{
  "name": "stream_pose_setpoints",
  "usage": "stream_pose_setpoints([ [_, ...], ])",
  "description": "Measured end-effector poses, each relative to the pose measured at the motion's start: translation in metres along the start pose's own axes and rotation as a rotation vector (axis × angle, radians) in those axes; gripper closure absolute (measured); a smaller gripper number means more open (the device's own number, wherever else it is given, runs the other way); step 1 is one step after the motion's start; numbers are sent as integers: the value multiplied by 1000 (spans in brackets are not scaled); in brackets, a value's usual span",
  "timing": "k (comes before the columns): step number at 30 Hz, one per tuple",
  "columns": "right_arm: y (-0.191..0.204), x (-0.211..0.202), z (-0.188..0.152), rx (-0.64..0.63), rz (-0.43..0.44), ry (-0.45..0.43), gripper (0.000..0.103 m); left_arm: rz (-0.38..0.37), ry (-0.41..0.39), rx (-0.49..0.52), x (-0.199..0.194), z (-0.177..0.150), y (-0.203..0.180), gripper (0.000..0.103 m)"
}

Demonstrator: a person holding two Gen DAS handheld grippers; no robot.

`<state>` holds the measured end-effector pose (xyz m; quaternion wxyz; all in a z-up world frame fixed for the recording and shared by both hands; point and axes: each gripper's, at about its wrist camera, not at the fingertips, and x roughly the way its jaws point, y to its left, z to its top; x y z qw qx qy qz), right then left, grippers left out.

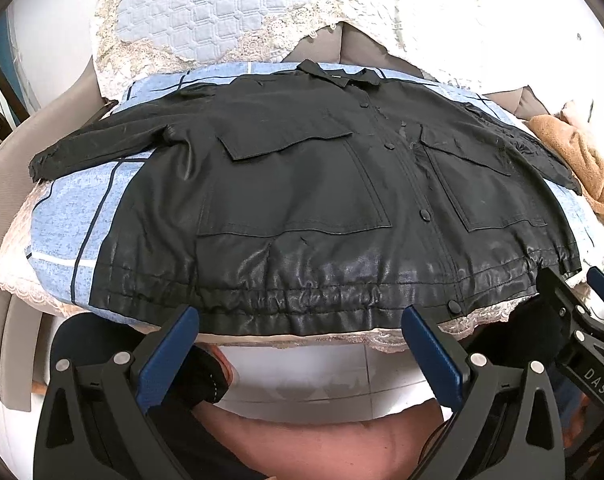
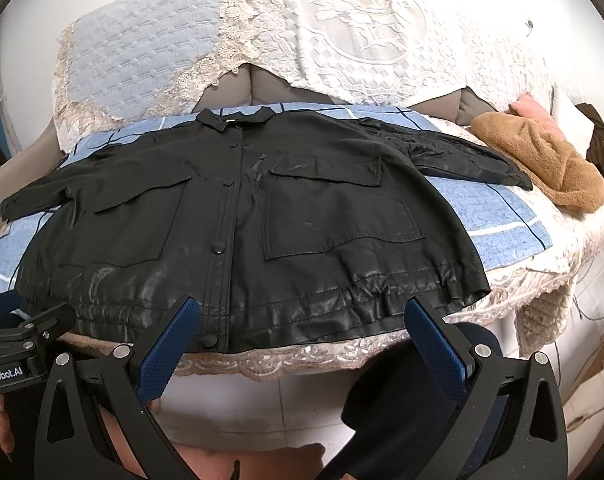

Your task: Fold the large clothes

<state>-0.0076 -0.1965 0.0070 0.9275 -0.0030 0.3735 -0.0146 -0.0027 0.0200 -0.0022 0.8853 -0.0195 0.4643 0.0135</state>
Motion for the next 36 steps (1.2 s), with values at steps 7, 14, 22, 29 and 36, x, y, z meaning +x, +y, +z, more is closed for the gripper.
stream_pose_setpoints([
  [7, 0, 0, 0, -2, 1, 2, 1, 10, -4, 9, -1, -2, -2, 0],
  [14, 0, 0, 0, -1, 1, 2, 1, 12, -3, 8, -1, -2, -3, 0],
  [22, -1, -2, 0, -6, -5, -3, 1, 23, -9, 15, -3, -1, -3, 0],
  [29, -1, -2, 1, -6, -4, -1, 1, 19, -4, 18, -1, 0, -3, 0],
  [36, -1, -1, 1, -9, -5, 0, 1, 19, -5, 17, -1, -1, -3, 0],
])
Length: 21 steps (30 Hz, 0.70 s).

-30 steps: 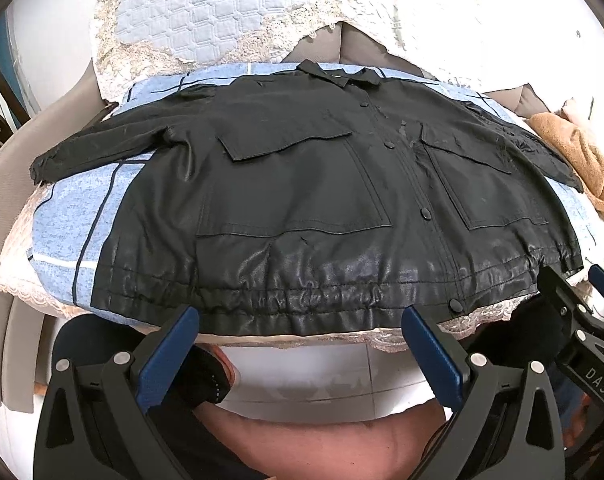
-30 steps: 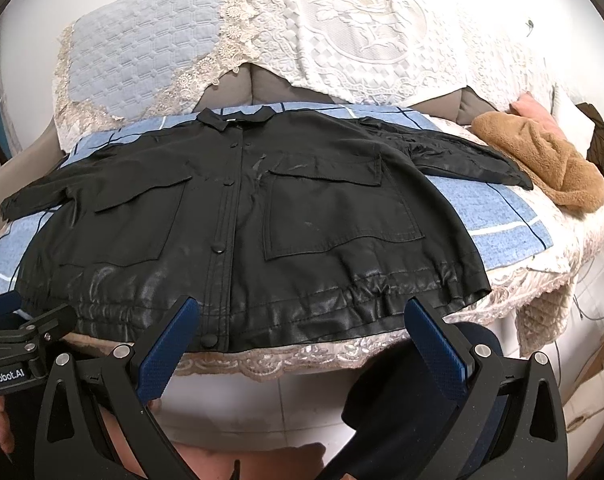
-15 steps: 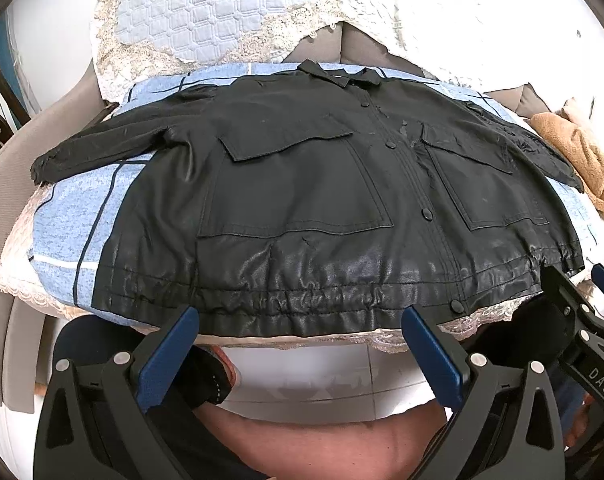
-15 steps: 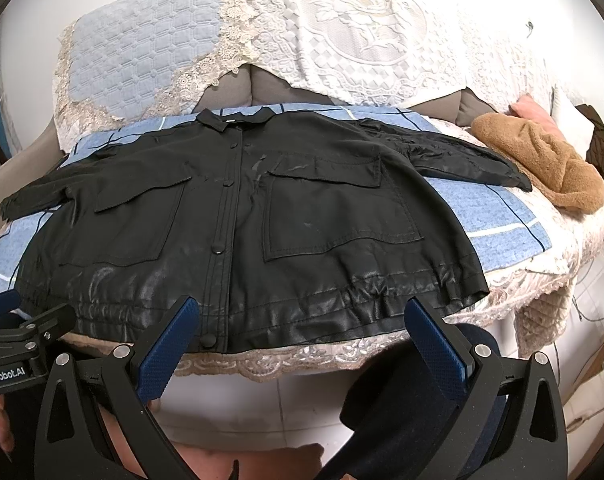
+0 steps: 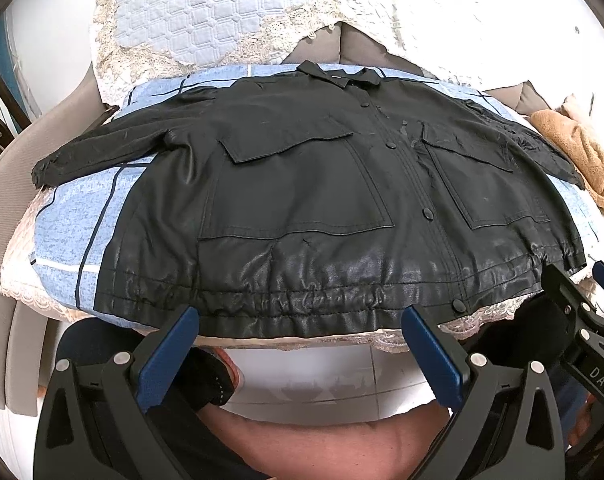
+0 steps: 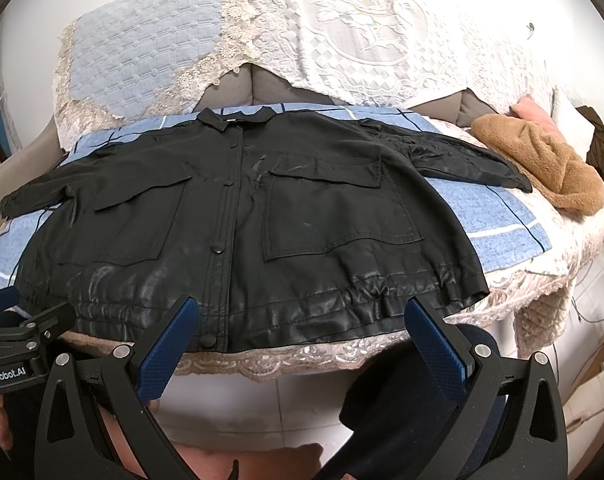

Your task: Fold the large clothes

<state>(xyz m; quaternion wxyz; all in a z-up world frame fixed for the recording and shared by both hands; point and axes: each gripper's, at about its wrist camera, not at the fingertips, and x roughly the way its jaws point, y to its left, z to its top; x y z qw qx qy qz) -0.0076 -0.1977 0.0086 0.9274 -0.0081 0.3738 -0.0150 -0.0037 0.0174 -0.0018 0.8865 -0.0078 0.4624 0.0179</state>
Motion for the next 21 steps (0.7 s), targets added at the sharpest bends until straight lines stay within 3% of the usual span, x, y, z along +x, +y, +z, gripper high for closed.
stream_pose_setpoints([
  [16, 6, 2, 9, -11, 0, -1, 1, 19, -32, 1, 1, 8, 14, 0],
  [21, 19, 6, 24, -52, 31, -17, 1, -18, -26, -8, 5, 15, 35, 0],
])
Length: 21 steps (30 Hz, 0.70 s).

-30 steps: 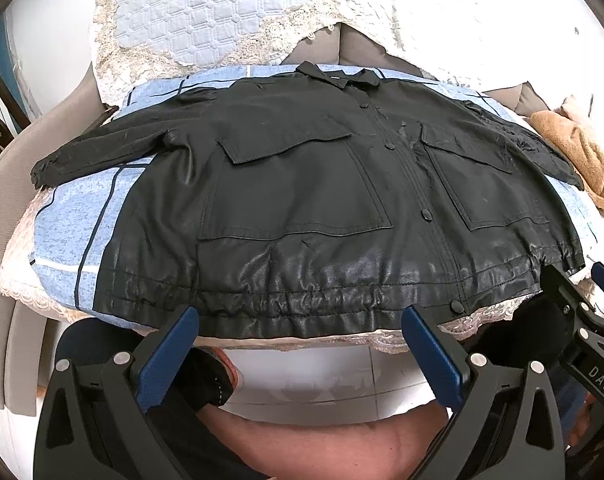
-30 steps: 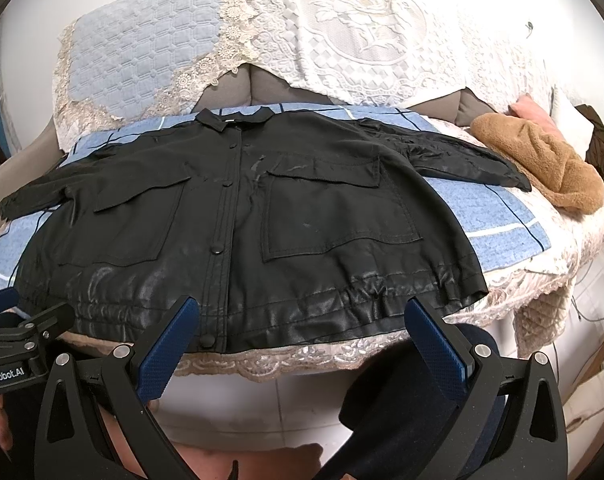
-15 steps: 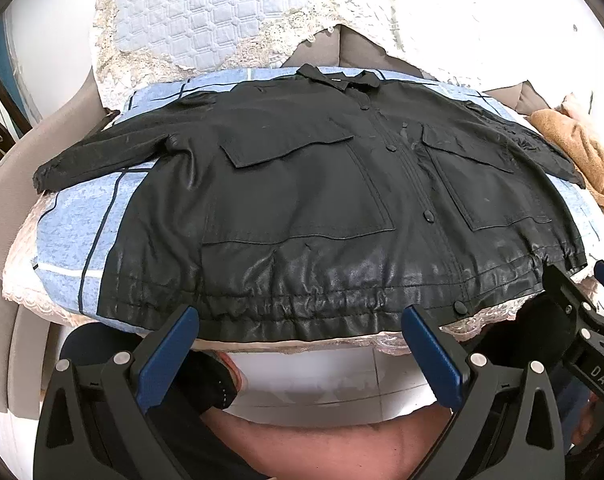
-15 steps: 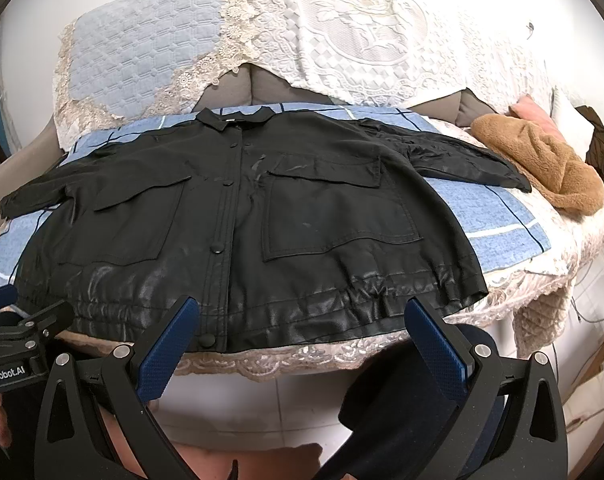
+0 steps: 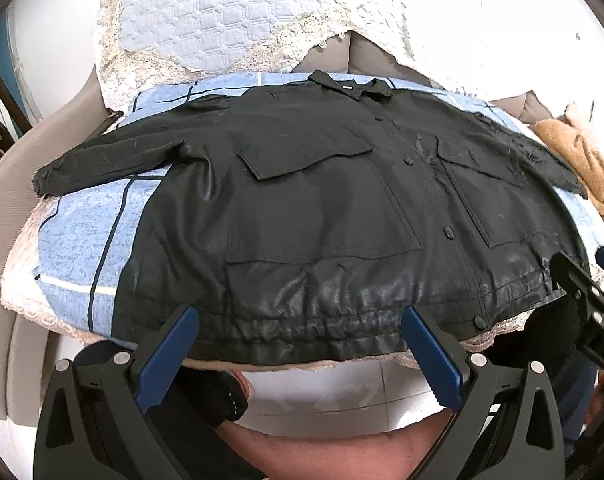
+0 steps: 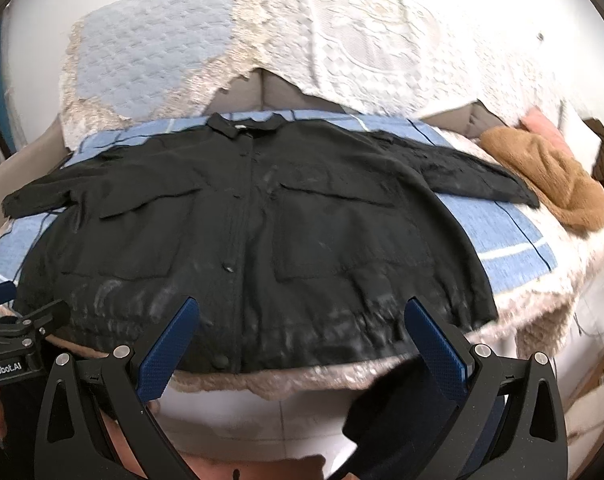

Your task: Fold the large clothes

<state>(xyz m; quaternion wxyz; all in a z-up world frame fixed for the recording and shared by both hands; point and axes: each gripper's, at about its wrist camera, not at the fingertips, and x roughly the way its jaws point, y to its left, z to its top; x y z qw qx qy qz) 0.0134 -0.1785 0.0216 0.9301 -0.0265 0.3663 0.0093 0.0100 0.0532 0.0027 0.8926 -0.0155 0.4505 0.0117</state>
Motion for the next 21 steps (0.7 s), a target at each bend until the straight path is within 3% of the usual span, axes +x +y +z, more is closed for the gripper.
stream_pose_setpoints([
  [3, 16, 1, 18, -42, 26, -49, 1, -31, -3, -39, 0, 5, 24, 0],
  [8, 51, 9, 48, -96, 109, -103, 1, 16, -15, -130, 1, 13, 74, 0],
  [15, 132, 43, 86, -207, 219, -81, 1, 104, -49, -216, -1, 20, 148, 0],
  [21, 218, 67, 108, -373, 284, -67, 1, 129, -73, -325, -4, 28, 217, 0],
])
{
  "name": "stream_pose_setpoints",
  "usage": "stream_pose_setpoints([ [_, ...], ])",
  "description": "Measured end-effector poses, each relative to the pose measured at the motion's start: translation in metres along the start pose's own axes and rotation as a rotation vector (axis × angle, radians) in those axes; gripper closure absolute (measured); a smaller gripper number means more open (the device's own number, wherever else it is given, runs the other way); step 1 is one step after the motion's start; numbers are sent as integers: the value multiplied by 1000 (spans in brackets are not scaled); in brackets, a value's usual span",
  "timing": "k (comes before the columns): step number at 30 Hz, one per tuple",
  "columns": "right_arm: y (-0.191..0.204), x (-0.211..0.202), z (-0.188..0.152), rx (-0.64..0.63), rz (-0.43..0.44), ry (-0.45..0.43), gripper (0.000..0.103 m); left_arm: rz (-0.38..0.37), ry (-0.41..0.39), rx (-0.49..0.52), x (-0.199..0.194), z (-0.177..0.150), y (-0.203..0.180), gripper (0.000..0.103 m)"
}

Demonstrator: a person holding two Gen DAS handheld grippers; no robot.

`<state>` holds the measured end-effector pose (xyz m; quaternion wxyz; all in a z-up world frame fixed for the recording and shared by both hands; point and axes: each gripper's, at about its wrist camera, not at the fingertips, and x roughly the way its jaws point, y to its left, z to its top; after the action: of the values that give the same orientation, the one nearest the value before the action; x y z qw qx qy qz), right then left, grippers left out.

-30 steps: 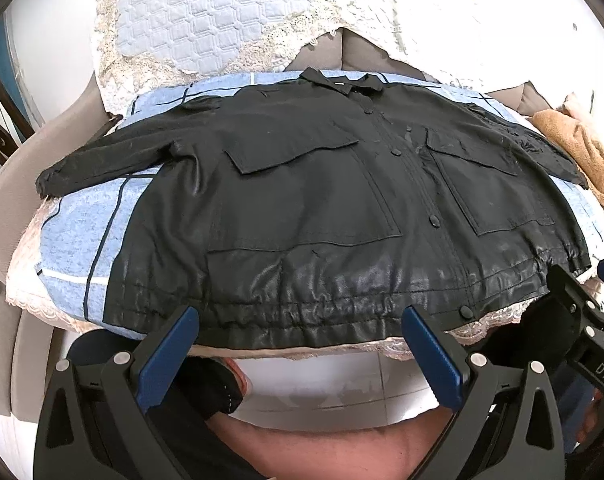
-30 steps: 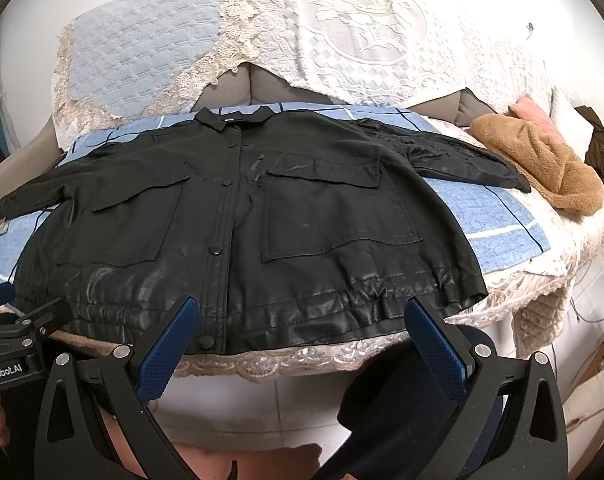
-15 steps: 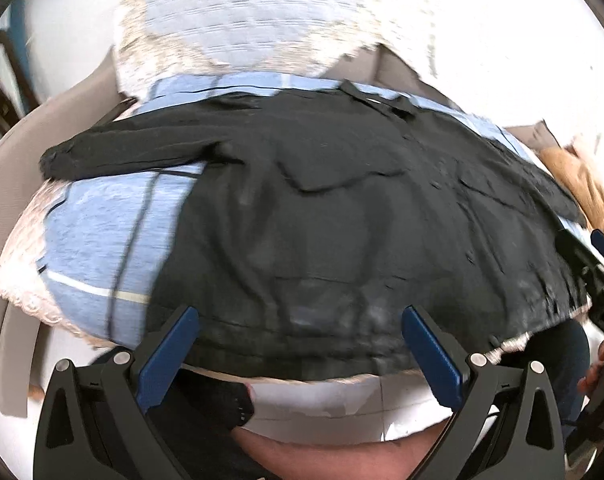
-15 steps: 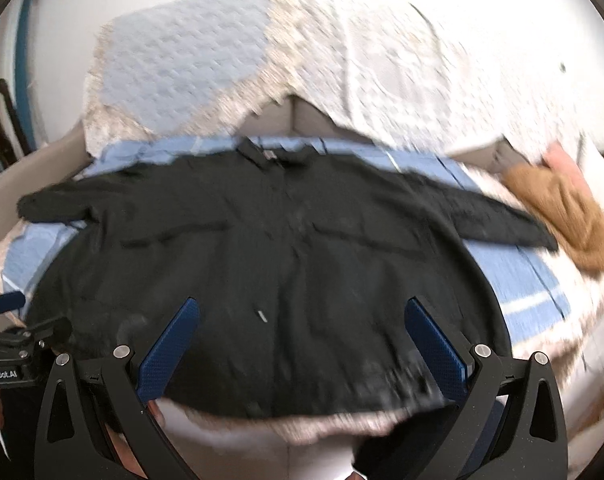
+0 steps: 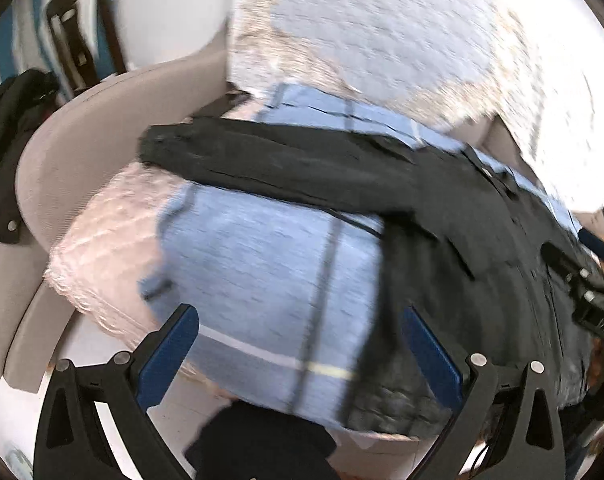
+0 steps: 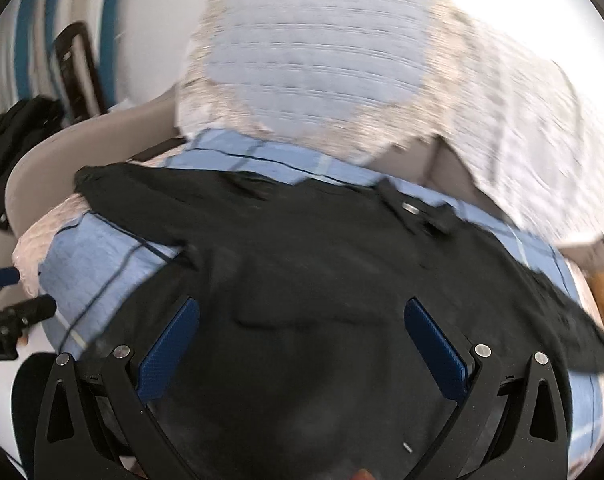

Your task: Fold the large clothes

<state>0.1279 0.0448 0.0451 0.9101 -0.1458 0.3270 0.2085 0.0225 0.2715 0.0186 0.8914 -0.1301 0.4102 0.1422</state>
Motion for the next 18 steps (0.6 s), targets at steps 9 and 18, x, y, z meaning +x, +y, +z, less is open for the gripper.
stream_pose_setpoints([
  [9, 96, 73, 57, -99, 173, 71, 1, 95, -61, -71, 12, 33, 76, 0],
  [18, 194, 127, 97, -222, 327, 85, 5, 110, -82, -214, 24, 49, 146, 0],
])
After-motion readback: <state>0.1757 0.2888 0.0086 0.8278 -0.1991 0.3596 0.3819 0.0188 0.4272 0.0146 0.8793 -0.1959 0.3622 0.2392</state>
